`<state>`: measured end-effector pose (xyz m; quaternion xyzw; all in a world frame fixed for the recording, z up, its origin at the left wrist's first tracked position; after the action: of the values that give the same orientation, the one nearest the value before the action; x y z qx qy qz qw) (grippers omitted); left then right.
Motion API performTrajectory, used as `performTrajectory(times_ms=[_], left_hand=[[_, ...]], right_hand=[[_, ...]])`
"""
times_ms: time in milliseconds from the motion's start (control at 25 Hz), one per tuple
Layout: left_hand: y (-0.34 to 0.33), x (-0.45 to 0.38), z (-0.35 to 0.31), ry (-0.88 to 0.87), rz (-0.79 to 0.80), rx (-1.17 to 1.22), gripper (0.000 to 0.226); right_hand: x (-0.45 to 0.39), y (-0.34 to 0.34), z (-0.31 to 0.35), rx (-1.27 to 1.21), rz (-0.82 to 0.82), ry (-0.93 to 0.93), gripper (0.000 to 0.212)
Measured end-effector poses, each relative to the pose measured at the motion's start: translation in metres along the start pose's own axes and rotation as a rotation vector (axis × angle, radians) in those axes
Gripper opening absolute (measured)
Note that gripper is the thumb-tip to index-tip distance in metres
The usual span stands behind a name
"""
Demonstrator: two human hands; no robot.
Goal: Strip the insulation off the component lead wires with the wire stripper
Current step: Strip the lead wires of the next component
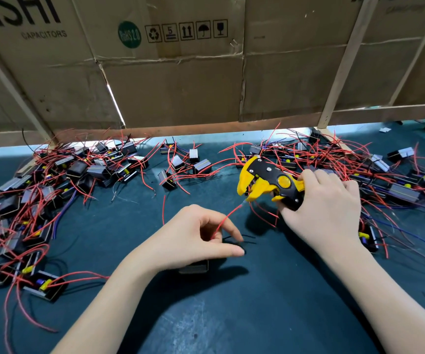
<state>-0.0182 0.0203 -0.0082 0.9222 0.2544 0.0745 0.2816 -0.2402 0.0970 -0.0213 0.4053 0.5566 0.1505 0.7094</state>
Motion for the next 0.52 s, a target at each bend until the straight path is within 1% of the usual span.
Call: performTrajectory(times_ms=[80, 280, 360, 520], left_hand=[[0.003, -0.001, 0.002, -0.003, -0.023, -0.083, 0.005], [0.002, -0.003, 0.006, 0.067, -0.173, -0.285, 0.012], [0.002, -0.004, 0.007, 0.093, -0.203, -0.322, 0.009], [0.002, -0.003, 0.011, 0.16, -0.213, -0.381, 0.015]], right_hand=[[0.0, -0.004, -0.006, -0.011, 0.02, -0.038, 0.045], [0.0, -0.008, -0.012, -0.018, 0.07, -0.073, 0.044], [0.0, -0.009, -0.01, -0.035, 0.068, -0.061, 0.043], [0.002, -0.009, -0.008, -0.036, 0.072, -0.041, 0.044]])
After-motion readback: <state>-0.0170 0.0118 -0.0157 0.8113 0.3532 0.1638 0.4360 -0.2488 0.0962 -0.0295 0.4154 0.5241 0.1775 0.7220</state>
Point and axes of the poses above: each hand's wrist, its own x-axis away from the middle knuckle, its own y-axis out of the back of the hand, z = x × y, the point moved 2 cm from there along -x, towards the middle knuckle, and after that the axes turned 1 degree about x, right-handed, at the moved point
